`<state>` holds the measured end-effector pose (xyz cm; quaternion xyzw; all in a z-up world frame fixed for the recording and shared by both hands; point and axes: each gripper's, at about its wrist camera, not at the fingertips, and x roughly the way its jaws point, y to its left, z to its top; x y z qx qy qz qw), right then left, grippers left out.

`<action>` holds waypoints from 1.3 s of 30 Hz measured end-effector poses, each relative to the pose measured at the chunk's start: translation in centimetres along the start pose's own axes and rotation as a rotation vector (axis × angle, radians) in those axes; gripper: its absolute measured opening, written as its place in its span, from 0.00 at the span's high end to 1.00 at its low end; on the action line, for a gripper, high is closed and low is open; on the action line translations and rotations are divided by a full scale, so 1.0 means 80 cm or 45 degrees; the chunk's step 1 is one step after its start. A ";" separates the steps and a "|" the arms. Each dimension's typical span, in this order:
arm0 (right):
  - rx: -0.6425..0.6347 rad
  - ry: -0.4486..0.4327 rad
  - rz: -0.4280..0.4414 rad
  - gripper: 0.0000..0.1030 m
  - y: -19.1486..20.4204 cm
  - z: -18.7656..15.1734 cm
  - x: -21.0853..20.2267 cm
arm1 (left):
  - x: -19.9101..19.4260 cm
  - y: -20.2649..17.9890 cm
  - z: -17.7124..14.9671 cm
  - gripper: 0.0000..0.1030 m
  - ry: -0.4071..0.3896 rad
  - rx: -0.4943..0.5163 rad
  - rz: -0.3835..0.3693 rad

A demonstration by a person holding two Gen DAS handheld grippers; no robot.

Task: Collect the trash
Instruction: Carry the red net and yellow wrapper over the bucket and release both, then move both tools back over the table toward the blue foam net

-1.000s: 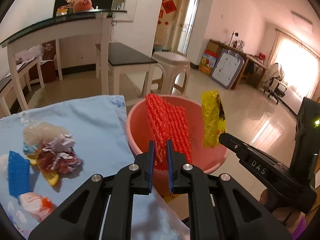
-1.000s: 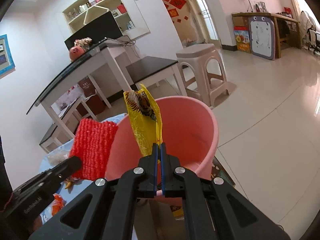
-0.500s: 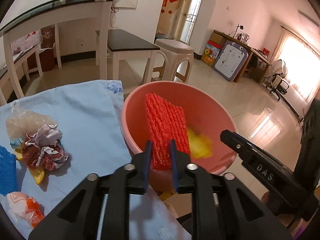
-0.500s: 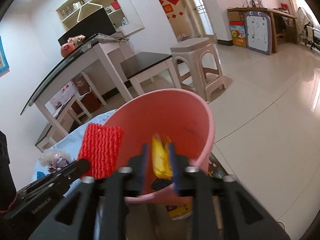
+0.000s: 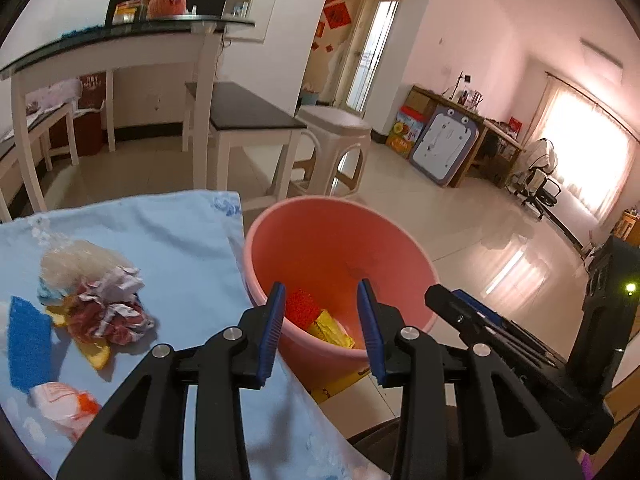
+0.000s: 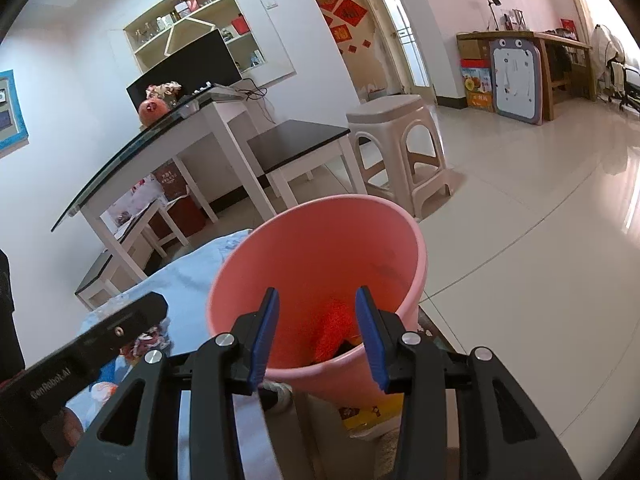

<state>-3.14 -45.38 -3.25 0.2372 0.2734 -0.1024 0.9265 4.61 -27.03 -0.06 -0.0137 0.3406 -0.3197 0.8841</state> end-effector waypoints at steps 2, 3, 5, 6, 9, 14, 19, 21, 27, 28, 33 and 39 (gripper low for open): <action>-0.016 -0.003 0.005 0.61 0.009 -0.003 -0.009 | -0.016 0.001 -0.002 0.64 -0.024 0.007 0.005; -0.023 -0.003 0.009 0.61 0.014 -0.004 -0.013 | -0.025 0.002 -0.004 0.64 -0.030 0.011 0.012; -0.039 -0.006 0.024 0.61 0.026 -0.008 -0.021 | -0.043 0.007 -0.007 0.64 -0.046 0.020 0.022; -0.045 -0.007 0.032 0.61 0.031 -0.009 -0.024 | -0.050 0.009 -0.008 0.64 -0.055 0.024 0.031; -0.073 -0.009 0.061 0.61 0.051 -0.017 -0.035 | -0.078 0.019 -0.013 0.64 -0.093 0.028 0.056; -0.114 0.016 0.118 0.61 0.087 -0.035 -0.048 | -0.120 0.039 -0.029 0.64 -0.126 0.015 0.098; -0.154 0.056 0.171 0.57 0.119 -0.055 -0.053 | -0.158 0.071 -0.052 0.64 -0.147 -0.004 0.179; -0.178 0.076 0.197 0.55 0.134 -0.065 -0.054 | -0.174 0.087 -0.062 0.64 -0.155 -0.023 0.209; -0.256 0.110 0.277 0.49 0.173 -0.086 -0.055 | -0.204 0.148 -0.087 0.64 -0.146 -0.118 0.293; -0.270 0.116 0.292 0.48 0.179 -0.089 -0.055 | -0.207 0.159 -0.093 0.64 -0.139 -0.136 0.312; -0.342 0.137 0.342 0.47 0.207 -0.103 -0.054 | -0.216 0.207 -0.116 0.64 -0.101 -0.247 0.382; -0.395 0.171 0.388 0.41 0.231 -0.117 -0.045 | -0.205 0.247 -0.128 0.64 -0.026 -0.361 0.385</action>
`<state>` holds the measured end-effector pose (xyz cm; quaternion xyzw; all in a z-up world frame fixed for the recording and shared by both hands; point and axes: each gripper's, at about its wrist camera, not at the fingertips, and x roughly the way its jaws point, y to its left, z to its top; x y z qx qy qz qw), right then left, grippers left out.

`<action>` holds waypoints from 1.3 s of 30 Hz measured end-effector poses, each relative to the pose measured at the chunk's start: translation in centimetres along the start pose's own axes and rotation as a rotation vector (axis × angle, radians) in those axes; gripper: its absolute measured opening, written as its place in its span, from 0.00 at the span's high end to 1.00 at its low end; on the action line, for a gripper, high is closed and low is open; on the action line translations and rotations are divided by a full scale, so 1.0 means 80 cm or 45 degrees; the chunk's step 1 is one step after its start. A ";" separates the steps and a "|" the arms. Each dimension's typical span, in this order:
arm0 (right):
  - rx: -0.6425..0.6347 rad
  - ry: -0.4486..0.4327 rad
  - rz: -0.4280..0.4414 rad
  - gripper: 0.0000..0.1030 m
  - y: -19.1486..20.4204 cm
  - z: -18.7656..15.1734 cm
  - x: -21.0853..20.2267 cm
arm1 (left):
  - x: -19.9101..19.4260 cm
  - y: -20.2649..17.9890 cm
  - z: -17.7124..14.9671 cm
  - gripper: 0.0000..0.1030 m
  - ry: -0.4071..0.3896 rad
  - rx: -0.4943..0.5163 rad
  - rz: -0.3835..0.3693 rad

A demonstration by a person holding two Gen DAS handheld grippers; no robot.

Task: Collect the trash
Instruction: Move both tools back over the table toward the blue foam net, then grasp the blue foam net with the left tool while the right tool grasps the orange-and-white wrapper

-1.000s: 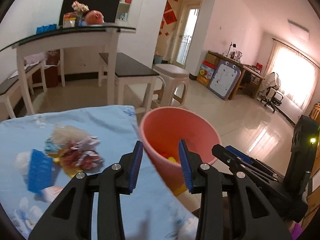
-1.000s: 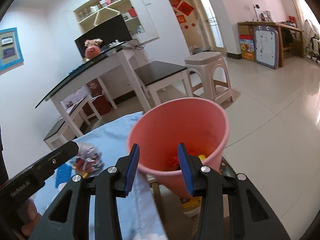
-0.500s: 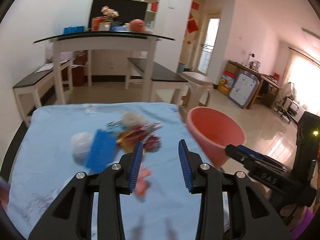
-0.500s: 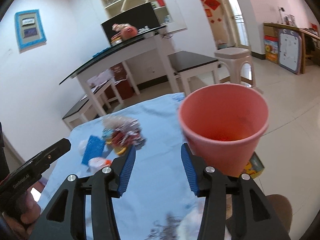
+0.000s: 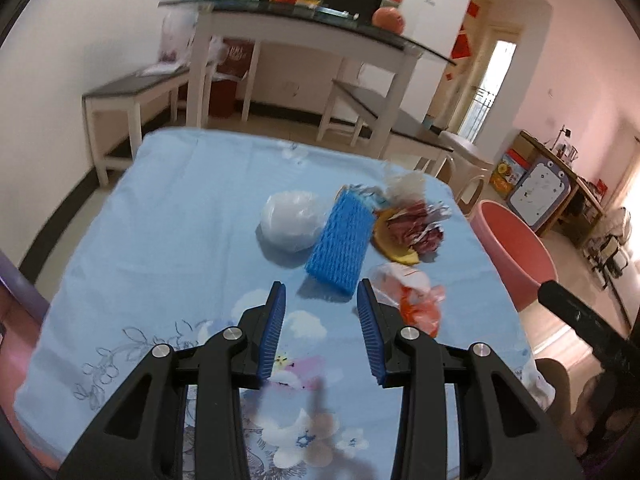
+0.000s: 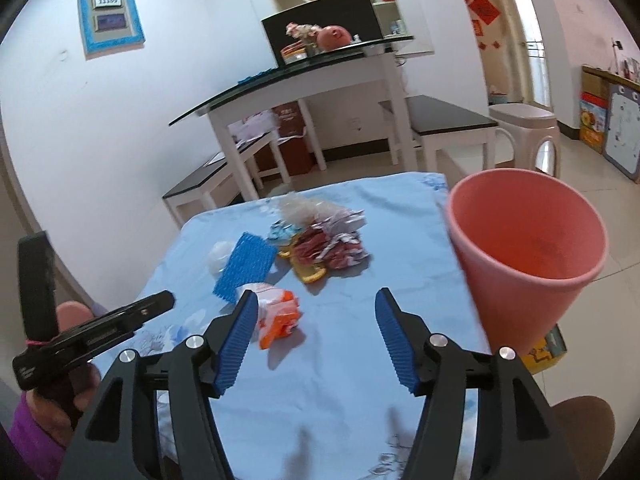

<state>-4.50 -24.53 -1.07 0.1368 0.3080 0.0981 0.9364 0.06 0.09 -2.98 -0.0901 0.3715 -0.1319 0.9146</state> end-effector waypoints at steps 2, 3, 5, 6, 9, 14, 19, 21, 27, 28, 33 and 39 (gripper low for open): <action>-0.014 0.018 0.013 0.41 0.005 -0.002 0.007 | 0.008 0.003 0.003 0.64 0.022 -0.022 -0.010; -0.023 0.024 0.016 0.41 0.007 -0.003 0.010 | 0.013 0.004 0.005 0.64 0.037 -0.028 -0.016; -0.042 0.036 0.020 0.41 0.012 -0.005 0.015 | 0.024 0.003 0.009 0.64 0.057 -0.027 -0.021; -0.048 0.042 0.021 0.41 0.014 -0.006 0.019 | 0.031 0.003 0.013 0.64 0.068 -0.019 -0.017; -0.053 0.060 0.026 0.38 0.015 -0.007 0.027 | 0.046 0.001 0.021 0.64 0.092 0.002 -0.008; -0.036 0.097 0.058 0.36 0.011 -0.008 0.041 | 0.072 -0.002 0.032 0.64 0.140 0.032 0.024; -0.029 0.123 0.077 0.35 0.008 -0.009 0.052 | 0.094 -0.003 0.037 0.64 0.182 0.053 0.040; -0.028 0.130 0.080 0.35 0.008 -0.009 0.054 | 0.099 -0.004 0.038 0.64 0.191 0.052 0.025; -0.019 0.147 0.084 0.35 0.005 -0.009 0.060 | 0.113 -0.011 0.038 0.64 0.207 0.058 0.028; -0.018 0.150 0.083 0.35 0.004 -0.010 0.061 | 0.115 -0.011 0.037 0.64 0.208 0.056 0.031; -0.011 0.161 0.089 0.35 0.004 -0.008 0.068 | 0.106 -0.015 0.034 0.89 0.180 0.053 0.016; -0.030 0.208 0.101 0.35 0.015 -0.002 0.092 | 0.071 -0.012 0.031 0.93 0.069 0.057 0.014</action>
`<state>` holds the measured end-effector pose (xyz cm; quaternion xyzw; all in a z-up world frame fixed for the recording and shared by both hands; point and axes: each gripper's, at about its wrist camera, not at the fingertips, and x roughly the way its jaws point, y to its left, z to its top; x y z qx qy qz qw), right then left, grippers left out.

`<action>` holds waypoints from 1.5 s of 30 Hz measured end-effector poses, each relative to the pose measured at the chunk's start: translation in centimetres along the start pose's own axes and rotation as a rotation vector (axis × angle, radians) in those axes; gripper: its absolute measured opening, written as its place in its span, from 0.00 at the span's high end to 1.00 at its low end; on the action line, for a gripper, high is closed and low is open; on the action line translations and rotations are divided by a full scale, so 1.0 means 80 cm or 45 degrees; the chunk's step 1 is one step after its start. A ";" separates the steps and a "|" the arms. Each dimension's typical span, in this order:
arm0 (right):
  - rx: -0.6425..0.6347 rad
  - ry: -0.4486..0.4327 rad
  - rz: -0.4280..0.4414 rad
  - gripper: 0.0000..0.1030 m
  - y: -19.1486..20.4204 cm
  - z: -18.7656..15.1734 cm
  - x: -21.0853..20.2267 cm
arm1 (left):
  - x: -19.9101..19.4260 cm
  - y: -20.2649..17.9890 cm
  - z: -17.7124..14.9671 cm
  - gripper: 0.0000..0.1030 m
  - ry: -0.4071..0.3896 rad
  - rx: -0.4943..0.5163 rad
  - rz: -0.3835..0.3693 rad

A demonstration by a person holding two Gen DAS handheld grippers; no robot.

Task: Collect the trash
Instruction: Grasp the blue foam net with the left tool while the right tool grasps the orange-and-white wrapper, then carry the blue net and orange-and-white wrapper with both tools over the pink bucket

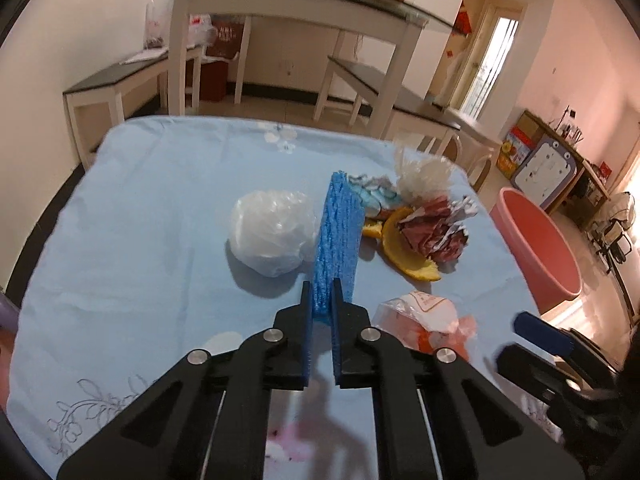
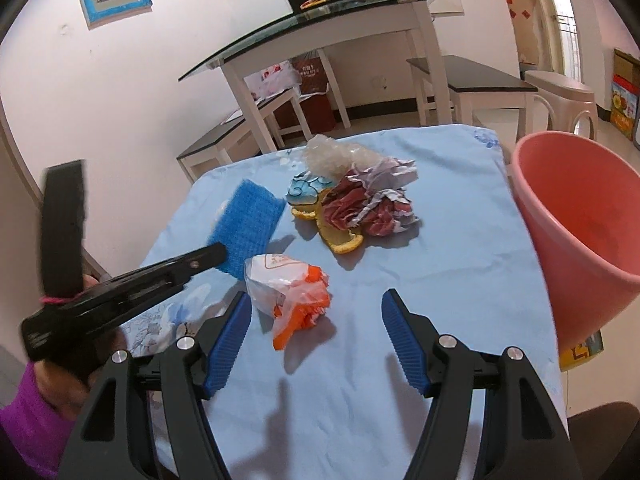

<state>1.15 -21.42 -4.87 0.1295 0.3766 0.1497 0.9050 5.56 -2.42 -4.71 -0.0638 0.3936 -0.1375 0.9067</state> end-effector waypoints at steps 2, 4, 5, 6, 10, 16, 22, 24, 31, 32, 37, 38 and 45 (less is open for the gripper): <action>-0.006 0.021 0.011 0.35 0.005 0.005 0.011 | -0.009 0.002 -0.001 0.93 -0.021 0.001 -0.005; -0.017 0.039 0.016 0.33 0.011 0.009 0.020 | -0.019 0.005 -0.001 0.93 -0.042 -0.006 -0.012; -0.025 0.047 0.011 0.32 0.013 0.011 0.025 | -0.022 0.006 -0.002 0.93 -0.049 -0.009 -0.015; -0.031 0.053 0.005 0.32 0.015 0.012 0.029 | -0.026 0.008 -0.001 0.93 -0.058 -0.016 -0.022; -0.052 0.106 -0.035 0.32 0.020 0.015 0.050 | -0.039 0.017 -0.002 0.93 -0.075 -0.039 -0.044; -0.071 0.174 -0.027 0.45 0.027 0.010 0.069 | -0.043 0.025 -0.006 0.93 -0.077 -0.057 -0.052; -0.099 0.160 -0.025 0.58 0.035 0.008 0.065 | -0.046 0.027 -0.006 0.93 -0.084 -0.063 -0.056; -0.087 0.159 -0.022 0.60 0.034 0.007 0.063 | -0.048 0.028 -0.006 0.93 -0.088 -0.060 -0.057; -0.050 0.120 -0.006 0.61 0.024 0.005 0.043 | -0.059 0.023 -0.007 0.93 -0.109 -0.054 -0.050; -0.045 0.107 -0.004 0.61 0.023 0.006 0.039 | -0.061 0.021 -0.007 0.93 -0.112 -0.051 -0.049; -0.022 0.054 0.000 0.61 0.014 0.008 0.017 | -0.071 0.010 -0.006 0.93 -0.134 -0.041 -0.047; -0.016 0.045 0.000 0.61 0.011 0.009 0.013 | -0.072 0.007 -0.006 0.93 -0.139 -0.037 -0.046; 0.029 -0.043 -0.006 0.61 -0.012 0.013 -0.023 | -0.084 -0.023 -0.002 0.93 -0.175 -0.007 -0.061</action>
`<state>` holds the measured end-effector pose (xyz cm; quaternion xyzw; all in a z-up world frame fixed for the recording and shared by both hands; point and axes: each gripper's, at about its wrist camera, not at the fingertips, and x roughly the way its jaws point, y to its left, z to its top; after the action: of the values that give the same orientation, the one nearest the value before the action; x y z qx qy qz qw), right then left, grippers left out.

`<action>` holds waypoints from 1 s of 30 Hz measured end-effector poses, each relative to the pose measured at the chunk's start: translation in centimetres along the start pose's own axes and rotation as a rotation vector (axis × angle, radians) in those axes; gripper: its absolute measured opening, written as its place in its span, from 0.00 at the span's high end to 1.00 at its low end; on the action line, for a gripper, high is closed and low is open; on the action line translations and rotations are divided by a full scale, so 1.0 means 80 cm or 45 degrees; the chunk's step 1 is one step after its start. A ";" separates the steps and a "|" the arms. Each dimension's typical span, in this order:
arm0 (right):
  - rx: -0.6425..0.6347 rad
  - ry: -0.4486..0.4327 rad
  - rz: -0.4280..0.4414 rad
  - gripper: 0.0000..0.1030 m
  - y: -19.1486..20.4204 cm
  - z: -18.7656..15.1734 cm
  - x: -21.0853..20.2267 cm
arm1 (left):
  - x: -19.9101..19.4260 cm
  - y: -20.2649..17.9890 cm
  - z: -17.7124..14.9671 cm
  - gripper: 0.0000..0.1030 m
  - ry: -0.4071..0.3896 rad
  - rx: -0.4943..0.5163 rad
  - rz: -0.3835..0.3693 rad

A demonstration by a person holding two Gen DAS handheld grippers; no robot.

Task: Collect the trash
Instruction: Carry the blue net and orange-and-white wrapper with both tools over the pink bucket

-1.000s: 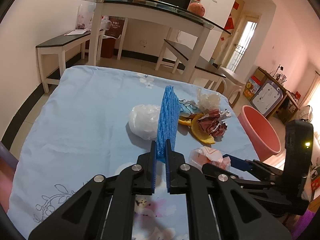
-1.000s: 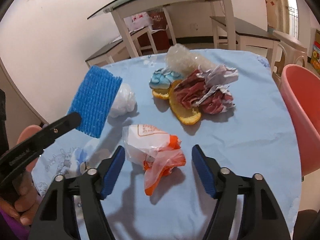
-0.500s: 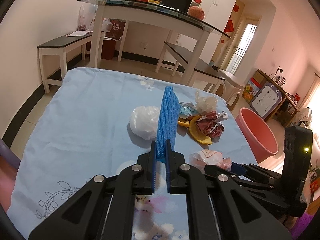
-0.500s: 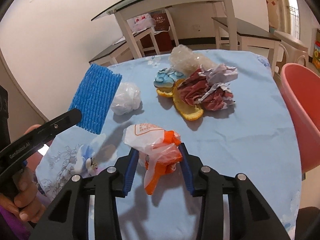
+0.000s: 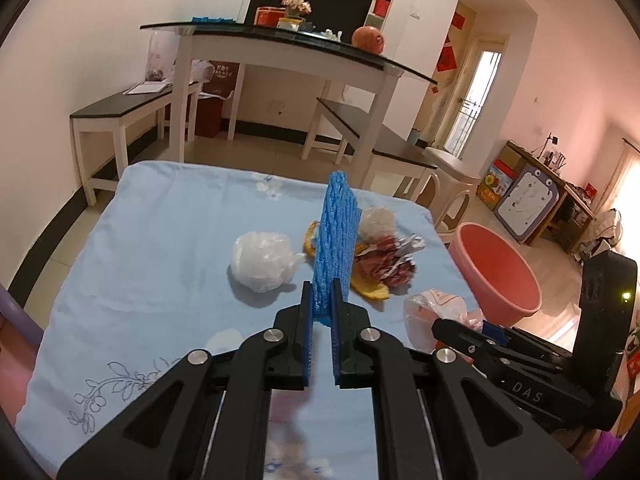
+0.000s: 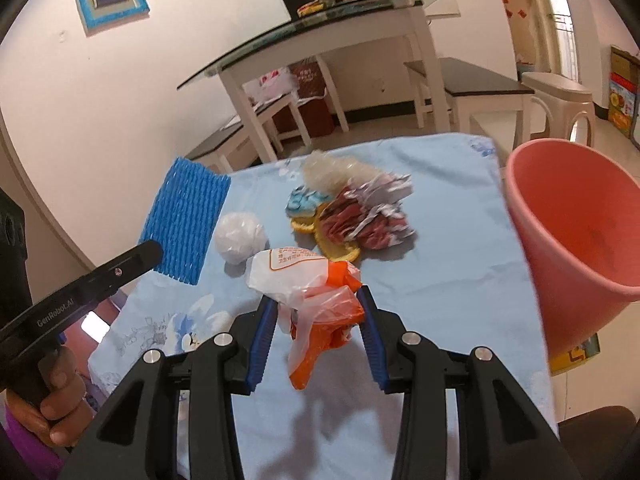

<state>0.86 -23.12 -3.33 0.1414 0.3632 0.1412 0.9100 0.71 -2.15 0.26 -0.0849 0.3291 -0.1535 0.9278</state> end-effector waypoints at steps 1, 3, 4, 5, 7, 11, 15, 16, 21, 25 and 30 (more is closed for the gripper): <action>0.004 -0.011 -0.003 0.61 -0.002 0.000 -0.003 | -0.001 -0.004 0.001 0.93 -0.006 0.004 -0.005; 0.017 -0.044 -0.013 0.61 -0.011 0.002 -0.015 | -0.003 -0.013 0.002 0.93 -0.019 0.015 -0.015; 0.024 -0.060 -0.019 0.61 -0.015 0.004 -0.021 | -0.004 -0.019 0.003 0.93 -0.025 0.024 -0.023; 0.032 -0.073 -0.024 0.61 -0.020 0.003 -0.026 | -0.004 -0.024 0.004 0.93 -0.029 0.032 -0.027; 0.061 -0.108 -0.042 0.61 -0.034 0.006 -0.038 | -0.003 -0.034 0.005 0.93 -0.031 0.047 -0.035; 0.113 -0.165 -0.080 0.61 -0.061 0.011 -0.058 | 0.003 -0.052 0.007 0.93 -0.027 0.067 -0.055; 0.169 -0.225 -0.133 0.61 -0.093 0.014 -0.080 | 0.013 -0.073 0.011 0.93 -0.020 0.091 -0.084; 0.184 -0.239 -0.147 0.61 -0.102 0.015 -0.085 | 0.017 -0.079 0.012 0.93 -0.016 0.100 -0.093; 0.253 -0.313 -0.224 0.61 -0.146 0.021 -0.110 | 0.036 -0.112 0.017 0.93 0.010 0.137 -0.143; 0.299 -0.356 -0.273 0.61 -0.176 0.024 -0.124 | 0.053 -0.140 0.022 0.93 0.034 0.173 -0.195; 0.365 -0.380 -0.316 0.61 -0.212 0.022 -0.132 | 0.081 -0.178 0.024 0.93 0.091 0.216 -0.260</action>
<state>-2.59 -42.81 -1.66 0.2427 0.2559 -0.0473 0.9346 3.40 -17.64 1.64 -0.0335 0.3376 -0.2775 0.8988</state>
